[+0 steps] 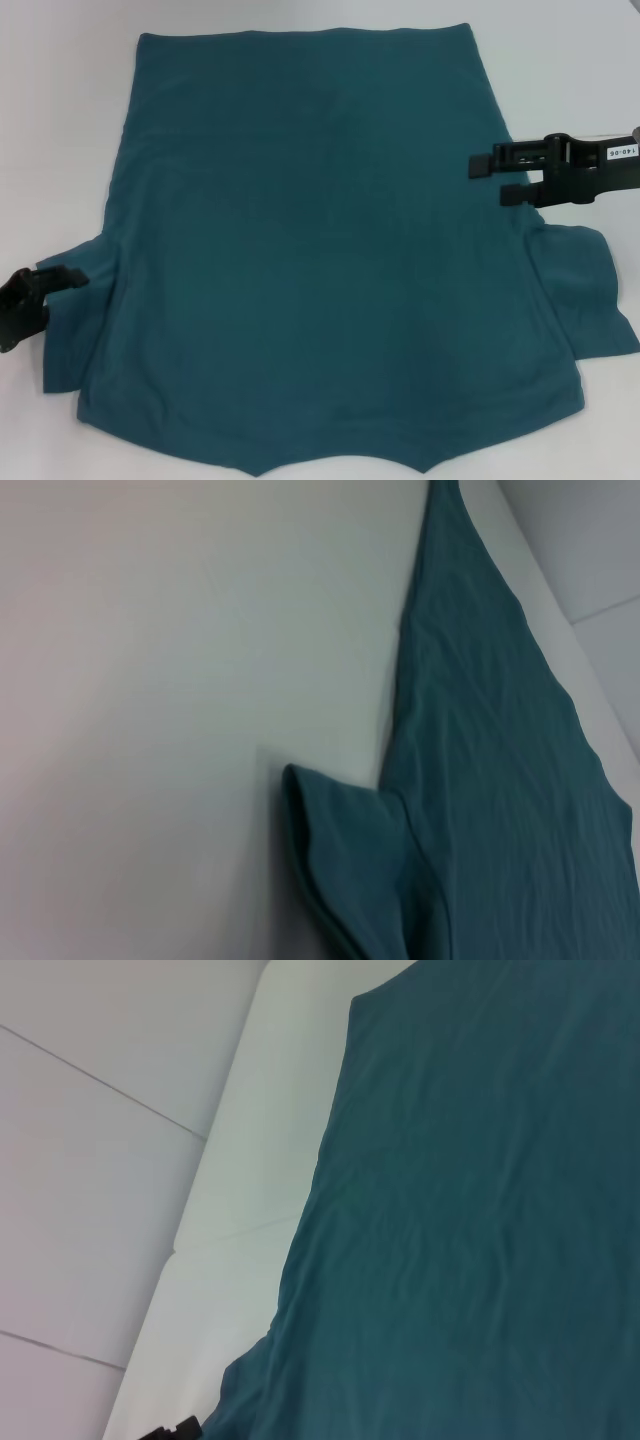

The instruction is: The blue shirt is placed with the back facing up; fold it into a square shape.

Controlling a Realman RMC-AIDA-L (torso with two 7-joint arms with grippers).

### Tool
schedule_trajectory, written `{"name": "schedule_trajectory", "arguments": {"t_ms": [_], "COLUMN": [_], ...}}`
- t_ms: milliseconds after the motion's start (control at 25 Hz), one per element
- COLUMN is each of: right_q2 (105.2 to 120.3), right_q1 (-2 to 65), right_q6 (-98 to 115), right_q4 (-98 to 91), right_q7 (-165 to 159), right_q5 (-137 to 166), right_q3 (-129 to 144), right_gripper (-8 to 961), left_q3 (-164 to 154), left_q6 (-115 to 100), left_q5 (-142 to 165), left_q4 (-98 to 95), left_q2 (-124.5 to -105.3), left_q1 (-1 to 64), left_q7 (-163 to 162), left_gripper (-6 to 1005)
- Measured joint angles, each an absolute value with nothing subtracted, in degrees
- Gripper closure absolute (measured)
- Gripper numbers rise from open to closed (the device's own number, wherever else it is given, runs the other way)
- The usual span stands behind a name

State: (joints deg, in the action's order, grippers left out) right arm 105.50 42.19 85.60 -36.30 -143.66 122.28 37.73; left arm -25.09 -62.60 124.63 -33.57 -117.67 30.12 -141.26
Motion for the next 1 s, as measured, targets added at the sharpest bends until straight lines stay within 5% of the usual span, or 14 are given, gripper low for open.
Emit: {"name": "schedule_trajectory", "arguments": {"t_ms": [480,720,1000], "right_q2": [105.35,105.38,105.38], "right_q1": [42.07,42.09,42.10], "right_q6": [85.58,85.70,85.69], "right_q4": [-36.30,-36.30,-36.30], "right_q7": [-143.61,-143.64,-143.75], "right_q5": [122.58,122.60,122.61], "right_q3": [37.70,37.70,37.70], "right_gripper": [29,28,28], "left_q3": [-26.55,-31.47,-35.75], "left_q6": [-62.82,-63.06,-62.87], "left_q5": [126.21,126.22,127.37], "left_q4": [-35.03,-39.82,-45.07], "left_q2": [-117.57,-117.40,-117.22], "left_q1": [30.83,30.86,31.33], "left_q7": [-139.02,-136.12,-131.26], "left_gripper": [863,996,995]}}
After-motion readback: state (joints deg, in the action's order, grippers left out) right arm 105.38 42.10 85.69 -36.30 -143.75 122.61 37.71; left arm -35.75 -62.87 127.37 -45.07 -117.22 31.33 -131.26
